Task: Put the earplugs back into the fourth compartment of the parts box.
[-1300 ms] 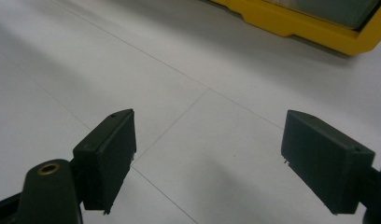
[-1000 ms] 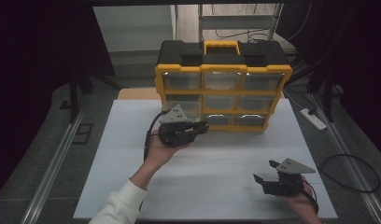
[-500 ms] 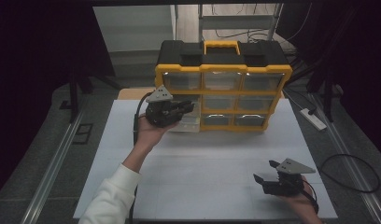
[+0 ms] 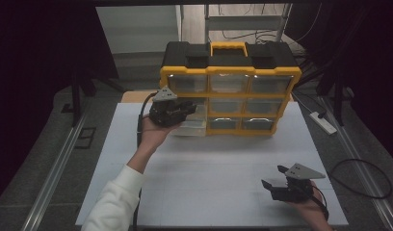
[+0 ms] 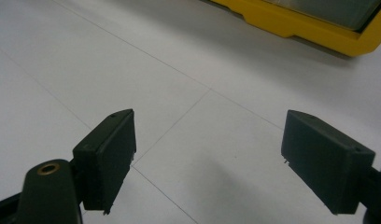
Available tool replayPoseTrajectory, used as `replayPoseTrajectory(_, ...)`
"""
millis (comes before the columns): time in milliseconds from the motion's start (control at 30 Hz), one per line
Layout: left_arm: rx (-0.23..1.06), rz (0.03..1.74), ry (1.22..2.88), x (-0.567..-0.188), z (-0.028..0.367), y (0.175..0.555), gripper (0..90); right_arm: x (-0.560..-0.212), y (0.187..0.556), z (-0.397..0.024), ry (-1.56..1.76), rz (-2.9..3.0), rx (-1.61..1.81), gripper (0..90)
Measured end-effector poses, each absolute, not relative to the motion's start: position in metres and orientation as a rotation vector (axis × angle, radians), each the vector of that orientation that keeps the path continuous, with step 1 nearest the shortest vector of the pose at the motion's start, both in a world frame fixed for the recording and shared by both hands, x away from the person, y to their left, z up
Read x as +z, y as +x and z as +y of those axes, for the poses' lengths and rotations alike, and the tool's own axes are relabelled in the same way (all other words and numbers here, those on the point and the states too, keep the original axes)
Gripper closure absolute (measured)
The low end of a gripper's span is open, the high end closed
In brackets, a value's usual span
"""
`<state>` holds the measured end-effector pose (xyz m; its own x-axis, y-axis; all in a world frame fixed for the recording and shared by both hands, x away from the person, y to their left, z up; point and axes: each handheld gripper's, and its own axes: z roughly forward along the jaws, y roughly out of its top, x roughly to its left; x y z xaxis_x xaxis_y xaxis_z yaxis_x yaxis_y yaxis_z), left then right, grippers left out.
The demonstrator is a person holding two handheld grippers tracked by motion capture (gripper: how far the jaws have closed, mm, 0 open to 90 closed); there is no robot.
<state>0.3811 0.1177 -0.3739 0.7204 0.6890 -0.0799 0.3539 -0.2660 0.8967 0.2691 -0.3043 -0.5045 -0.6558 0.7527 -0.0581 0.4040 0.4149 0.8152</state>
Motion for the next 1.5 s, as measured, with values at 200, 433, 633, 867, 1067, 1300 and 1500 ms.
replayPoseTrajectory(200, 0.436, 0.838, 1.851, -0.371, 0.118, 0.374, 30.7, -0.505, 0.269, -0.304, 0.983, 2.258, 1.132, 18.7)
replayPoseTrajectory(433, 0.432, 0.813, 1.833, -0.373, 0.129, 0.353, 23.0, -0.504, 0.269, -0.305, 0.986, 2.248, 1.139, 18.6)
replayPoseTrajectory(633, 0.429, 0.8, 1.846, -0.382, 0.14, 0.33, 21.6, -0.504, 0.269, -0.305, 0.983, 2.249, 1.141, 18.6)
replayPoseTrajectory(867, 0.436, 0.792, 1.854, -0.394, 0.154, 0.305, 21.3, -0.504, 0.269, -0.304, 0.977, 2.253, 1.141, 18.6)
replayPoseTrajectory(1067, 0.465, 0.816, 1.842, -0.418, 0.165, 0.285, 21.6, -0.504, 0.269, -0.304, 0.983, 2.252, 1.143, 18.6)
replayPoseTrajectory(1300, 0.437, 0.848, 1.882, -0.452, 0.179, 0.267, 21.3, -0.504, 0.269, -0.304, 0.985, 2.253, 1.141, 18.6)
replayPoseTrajectory(1500, 0.415, 0.906, 1.9, -0.476, 0.193, 0.256, 21.0, -0.504, 0.269, -0.304, 0.986, 2.252, 1.143, 18.6)
